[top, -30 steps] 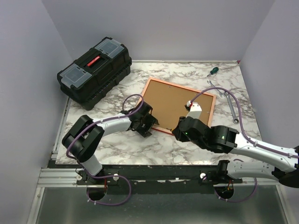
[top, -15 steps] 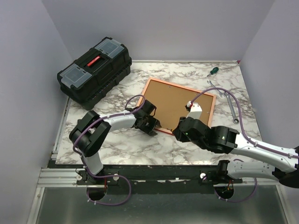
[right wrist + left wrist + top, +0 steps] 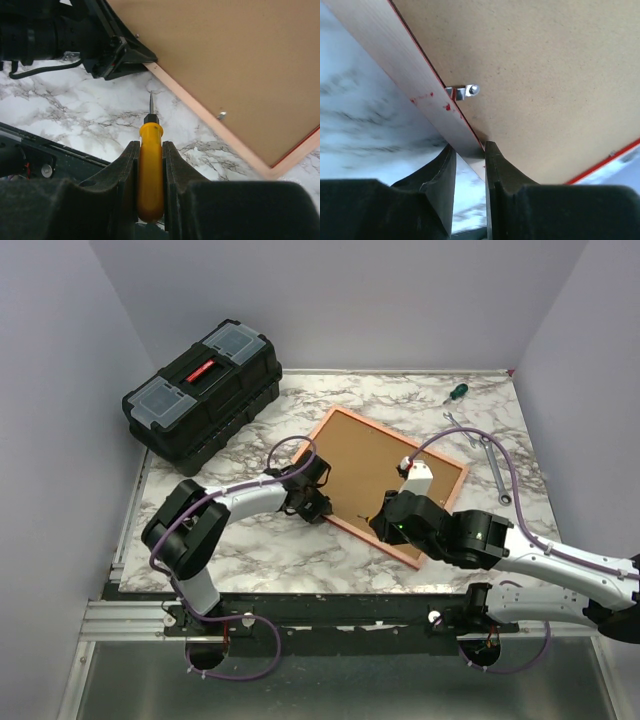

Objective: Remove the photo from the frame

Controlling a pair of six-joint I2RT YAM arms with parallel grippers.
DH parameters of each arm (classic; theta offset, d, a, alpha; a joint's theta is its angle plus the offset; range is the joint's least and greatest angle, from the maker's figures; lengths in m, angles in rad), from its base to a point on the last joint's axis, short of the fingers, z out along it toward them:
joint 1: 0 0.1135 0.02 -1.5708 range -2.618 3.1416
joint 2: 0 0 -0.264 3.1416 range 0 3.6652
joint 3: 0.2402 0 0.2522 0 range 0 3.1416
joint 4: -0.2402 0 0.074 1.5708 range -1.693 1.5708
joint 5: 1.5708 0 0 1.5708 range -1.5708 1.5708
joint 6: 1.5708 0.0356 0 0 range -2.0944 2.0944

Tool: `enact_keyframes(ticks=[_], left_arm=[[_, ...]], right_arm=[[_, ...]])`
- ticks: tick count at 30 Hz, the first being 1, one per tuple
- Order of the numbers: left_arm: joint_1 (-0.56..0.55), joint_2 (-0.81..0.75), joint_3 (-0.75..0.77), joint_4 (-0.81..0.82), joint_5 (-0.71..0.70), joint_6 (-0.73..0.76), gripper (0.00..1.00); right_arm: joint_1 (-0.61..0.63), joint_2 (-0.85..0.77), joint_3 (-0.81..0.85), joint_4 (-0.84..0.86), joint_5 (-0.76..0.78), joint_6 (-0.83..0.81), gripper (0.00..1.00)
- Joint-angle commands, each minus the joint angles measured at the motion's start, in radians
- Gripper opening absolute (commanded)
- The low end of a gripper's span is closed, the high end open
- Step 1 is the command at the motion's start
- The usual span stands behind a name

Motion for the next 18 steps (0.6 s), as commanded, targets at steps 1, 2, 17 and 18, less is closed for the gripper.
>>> enact_keyframes(ticks=[1, 2, 17, 18], left_arm=[[0.02, -0.054, -0.032, -0.11, -0.139, 0.573, 0.0], [0.022, -0.065, -0.037, -0.111, -0.151, 0.654, 0.0], [0.238, -0.046, -0.006, -0.009, 0.175, 1.028, 0.27], [0.239, -0.073, -0.023, 0.001, 0.189, 1.025, 0.39]], right_arm=[[0.002, 0.017, -0.012, -0.002, -0.006, -0.016, 0.01], [0.002, 0.025, -0.02, 0.004, -0.008, -0.021, 0.01], [0.002, 0.228, -0.066, 0.231, -0.115, -0.063, 0.01], [0.002, 0.236, -0.066, 0.249, -0.114, -0.071, 0.0]])
